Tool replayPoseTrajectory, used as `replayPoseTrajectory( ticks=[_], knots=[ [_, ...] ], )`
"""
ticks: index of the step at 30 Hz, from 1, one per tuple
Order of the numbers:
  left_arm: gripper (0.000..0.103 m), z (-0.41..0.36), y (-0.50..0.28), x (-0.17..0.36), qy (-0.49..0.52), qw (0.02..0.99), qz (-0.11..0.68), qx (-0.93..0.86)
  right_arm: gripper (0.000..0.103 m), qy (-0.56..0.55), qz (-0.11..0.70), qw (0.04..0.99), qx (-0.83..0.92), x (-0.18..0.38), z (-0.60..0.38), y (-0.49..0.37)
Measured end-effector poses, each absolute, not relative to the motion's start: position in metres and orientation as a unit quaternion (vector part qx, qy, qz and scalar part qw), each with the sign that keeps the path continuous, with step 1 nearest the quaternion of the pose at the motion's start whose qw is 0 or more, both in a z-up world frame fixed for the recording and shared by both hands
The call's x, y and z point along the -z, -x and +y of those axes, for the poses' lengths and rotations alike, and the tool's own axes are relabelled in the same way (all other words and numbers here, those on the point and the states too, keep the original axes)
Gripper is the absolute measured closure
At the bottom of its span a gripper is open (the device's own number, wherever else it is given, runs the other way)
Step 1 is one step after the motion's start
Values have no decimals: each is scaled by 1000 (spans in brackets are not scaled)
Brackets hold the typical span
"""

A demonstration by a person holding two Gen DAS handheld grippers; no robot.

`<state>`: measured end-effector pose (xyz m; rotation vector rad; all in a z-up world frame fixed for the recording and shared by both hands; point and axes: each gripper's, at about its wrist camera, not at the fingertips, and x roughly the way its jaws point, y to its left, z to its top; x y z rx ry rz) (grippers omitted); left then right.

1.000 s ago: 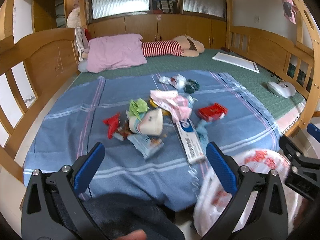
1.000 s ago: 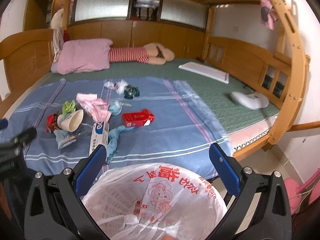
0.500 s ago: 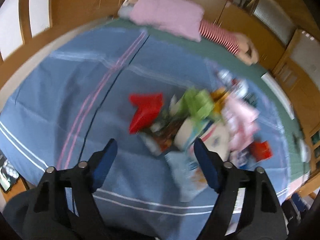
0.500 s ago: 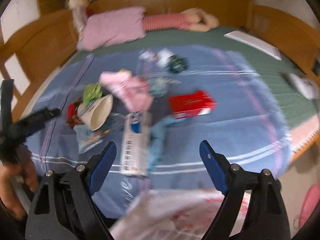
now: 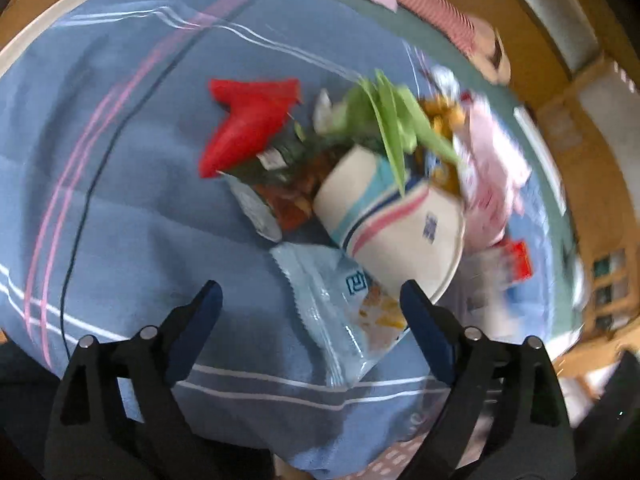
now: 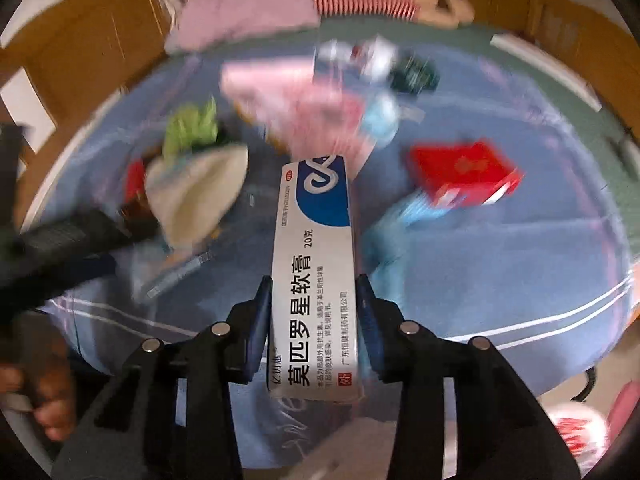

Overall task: Collect trash
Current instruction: 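Grasp the white ointment box with the right tool while the left tool grasps the clear wrapper, then carry both items over the white trash bag and open both tools to drop them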

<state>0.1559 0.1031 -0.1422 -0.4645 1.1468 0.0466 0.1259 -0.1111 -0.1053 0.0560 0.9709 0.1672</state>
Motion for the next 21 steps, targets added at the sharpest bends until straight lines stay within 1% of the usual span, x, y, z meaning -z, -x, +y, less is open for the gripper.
replayPoseTrajectory(
  ticks=[5, 6, 7, 9, 10, 11, 12, 14, 16, 21],
  knots=[
    [13, 79, -164, 150, 161, 814, 558, -2, 61, -87, 420, 900, -74, 72, -147, -108],
    [25, 75, -163, 150, 152, 817, 556, 4, 61, -97, 413, 903, -73, 66, -156, -101],
    [49, 73, -163, 150, 147, 817, 557, 11, 61, -103, 409, 904, -73, 62, -163, -94],
    [73, 67, -162, 153, 144, 811, 566, 33, 61, -112, 403, 906, -68, 63, -175, -84],
    [74, 65, -163, 152, 147, 811, 565, 39, 61, -115, 402, 906, -65, 63, -179, -77],
    [81, 63, -160, 150, 146, 814, 560, 43, 61, -116, 402, 906, -64, 63, -180, -69],
    [85, 61, -156, 143, 143, 823, 547, 52, 61, -116, 401, 907, -59, 64, -185, -61],
    [86, 56, -147, 129, 148, 834, 527, 64, 61, -110, 399, 909, -55, 67, -190, -50],
    [86, 54, -132, 111, 158, 853, 490, 81, 61, -100, 396, 911, -58, 67, -194, -37],
    [86, 56, -99, 90, 189, 878, 424, 113, 61, -73, 406, 909, -60, 77, -197, -15]
  ],
)
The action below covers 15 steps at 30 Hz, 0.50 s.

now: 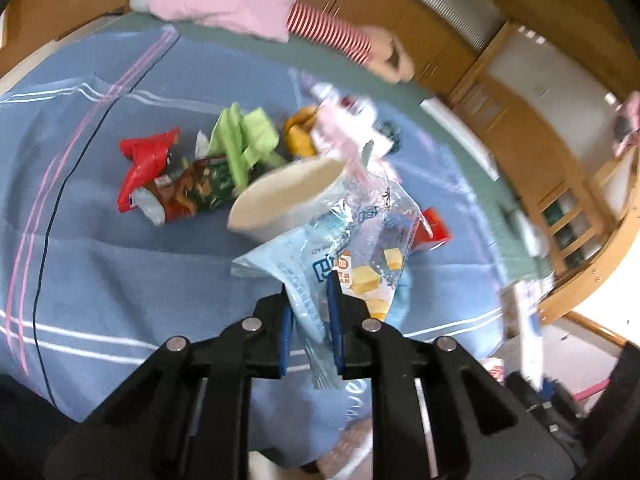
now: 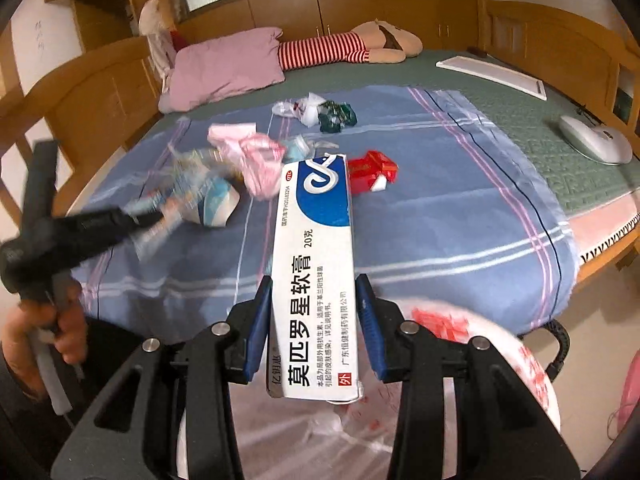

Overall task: Collect trash
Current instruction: 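Carry both items over the white trash bag and open both tools to drop them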

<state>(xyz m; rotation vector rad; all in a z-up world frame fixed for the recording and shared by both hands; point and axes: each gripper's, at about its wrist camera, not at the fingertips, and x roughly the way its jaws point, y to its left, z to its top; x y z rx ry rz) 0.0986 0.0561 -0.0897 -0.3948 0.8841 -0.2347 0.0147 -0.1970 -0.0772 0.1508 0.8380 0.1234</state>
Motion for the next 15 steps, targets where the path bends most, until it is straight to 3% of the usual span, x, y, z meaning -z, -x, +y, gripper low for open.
replayPoseTrajectory(
  ticks=[3, 11, 15],
  knots=[
    [86, 50, -76, 81, 188, 889, 394, 138, 61, -80, 416, 903, -69, 82, -207, 3],
    [86, 14, -41, 80, 137, 889, 404, 164, 61, -23, 427, 901, -66, 69, -236, 55],
    [86, 17, -41, 85, 142, 887, 409, 159, 60, -44, 475, 877, -60, 92, -253, 60]
  ],
)
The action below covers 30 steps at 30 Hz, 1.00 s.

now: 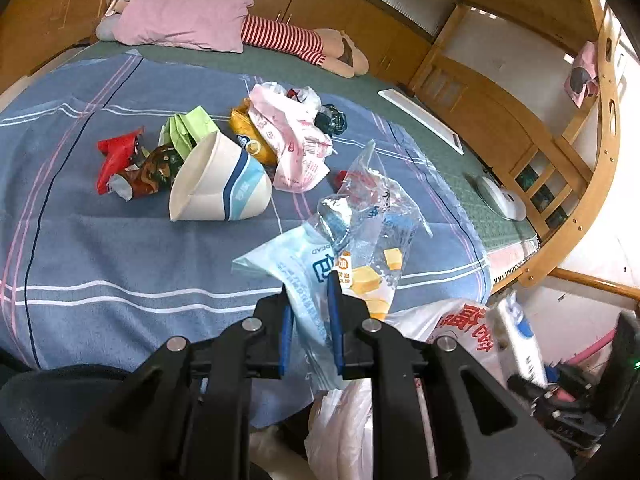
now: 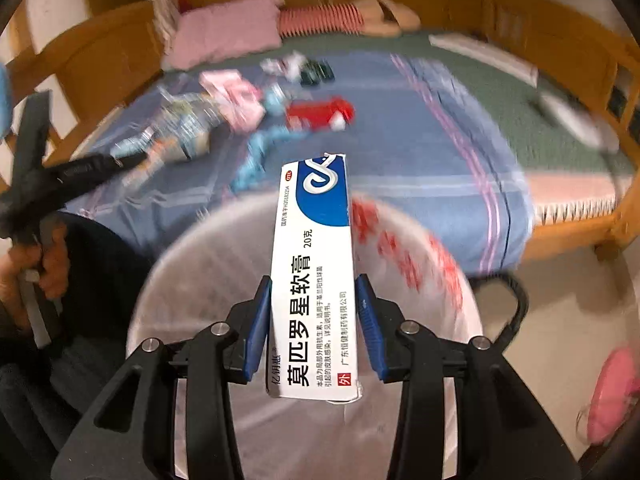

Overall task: Collect trash
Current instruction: 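Carry both items over the white trash bag and open both tools to drop them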

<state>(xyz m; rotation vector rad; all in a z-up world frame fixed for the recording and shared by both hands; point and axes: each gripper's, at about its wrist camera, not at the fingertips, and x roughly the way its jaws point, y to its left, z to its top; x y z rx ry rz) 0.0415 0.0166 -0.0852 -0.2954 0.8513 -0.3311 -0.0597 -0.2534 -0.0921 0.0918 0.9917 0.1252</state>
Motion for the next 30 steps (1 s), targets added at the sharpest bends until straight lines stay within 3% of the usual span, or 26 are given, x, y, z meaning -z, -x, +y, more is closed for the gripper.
replayPoseTrajectory(
  ticks=[3, 5, 6, 11, 17, 25, 26, 27, 28, 29, 30],
  knots=[
    [86, 15, -41, 86, 140, 887, 409, 164, 47, -62, 522, 849, -58, 114, -255, 55],
    [86, 16, -39, 85, 140, 888, 406, 166, 30, -52, 531, 844, -52, 118, -248, 54],
    [86, 17, -40, 85, 141, 888, 405, 168, 28, -45, 525, 848, -50, 116, -245, 55],
    [86, 5, -37, 86, 133, 875, 407, 226, 27, -58, 434, 899, -25, 79, -249, 60],
    [86, -58, -7, 83, 12, 829, 399, 392, 25, -139, 313, 938, 53, 28, -296, 72],
    [85, -125, 34, 107, -127, 729, 428, 519, 24, -168, 312, 929, 104, 33, -326, 70],
    [81, -130, 36, 110, -141, 723, 433, 519, 24, -175, 318, 926, 103, 37, -326, 69],
    [61, -135, 38, 114, -162, 725, 438, 507, 24, -180, 325, 923, 101, 42, -326, 67],
    [20, -136, 37, 117, -170, 728, 440, 498, 24, -181, 330, 921, 99, 46, -325, 66],
    [7, -137, 36, 118, -177, 735, 440, 485, 24, -181, 334, 920, 99, 48, -323, 66],
    [4, -134, 34, 116, -176, 748, 433, 471, 24, -181, 337, 919, 98, 50, -321, 67]
  ],
)
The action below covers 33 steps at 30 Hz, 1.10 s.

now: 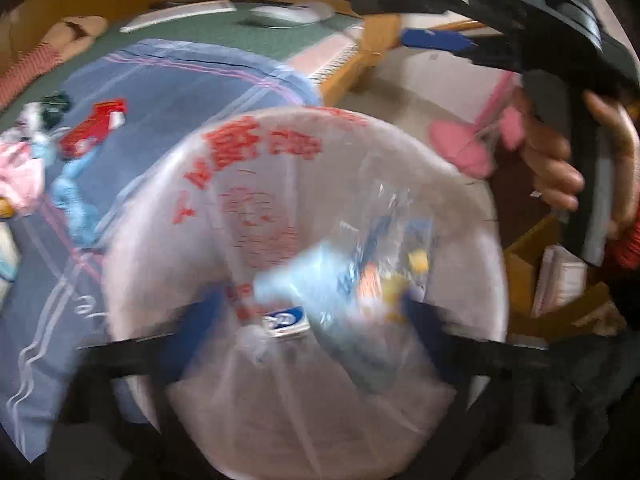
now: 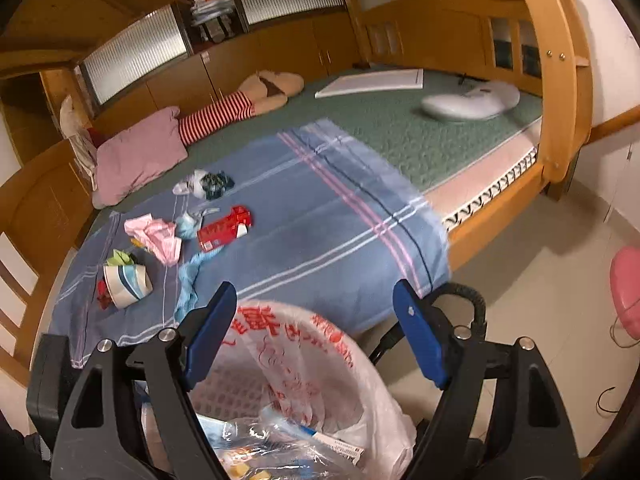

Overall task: Collect trash
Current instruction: 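Carry both items over the white trash bag and open both tools to drop them, then grasp the blue cloth on the sheet with the right tool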

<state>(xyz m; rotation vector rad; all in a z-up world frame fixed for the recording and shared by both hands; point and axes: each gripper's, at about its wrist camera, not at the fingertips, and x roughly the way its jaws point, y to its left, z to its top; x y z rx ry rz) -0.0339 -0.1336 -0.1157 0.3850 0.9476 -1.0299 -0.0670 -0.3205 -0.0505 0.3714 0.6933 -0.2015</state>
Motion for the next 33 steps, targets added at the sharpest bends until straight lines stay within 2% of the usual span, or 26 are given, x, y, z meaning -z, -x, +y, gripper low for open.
replayPoseTrajectory(
  ticks=[5, 8, 10, 13, 19, 24, 28, 30, 32, 33],
  knots=[
    [4, -109, 11, 103, -86, 773, 431, 456, 24, -181, 347, 916, 89, 57, -313, 64],
    [4, -68, -11, 86, 12, 823, 402, 401, 24, -176, 346, 918, 88, 56, -308, 62],
    [4, -28, -33, 69, 68, 886, 363, 280, 24, -162, 346, 920, 86, 56, -301, 56],
    [4, 21, -68, 53, 50, 937, 340, 66, 24, -146, 364, 917, 72, 56, -285, 34],
    [4, 93, -113, 55, 135, 927, 342, -79, 24, -127, 399, 908, 14, 63, -229, -45],
    [4, 99, -135, 85, 214, 882, 418, -30, 24, -96, 474, 875, -13, 107, -167, -135],
    [3, 106, -132, 93, 263, 873, 410, -10, 24, -32, 514, 857, 11, 145, -134, -184],
    [3, 107, -132, 94, 271, 874, 403, -9, 37, -37, 535, 844, 15, 162, -132, -198],
    [3, 105, -132, 95, 274, 872, 406, -12, 58, -66, 554, 830, -13, 174, -132, -202],
    [3, 104, -134, 97, 276, 869, 410, -14, 61, -56, 551, 832, -15, 172, -129, -201]
  ],
)
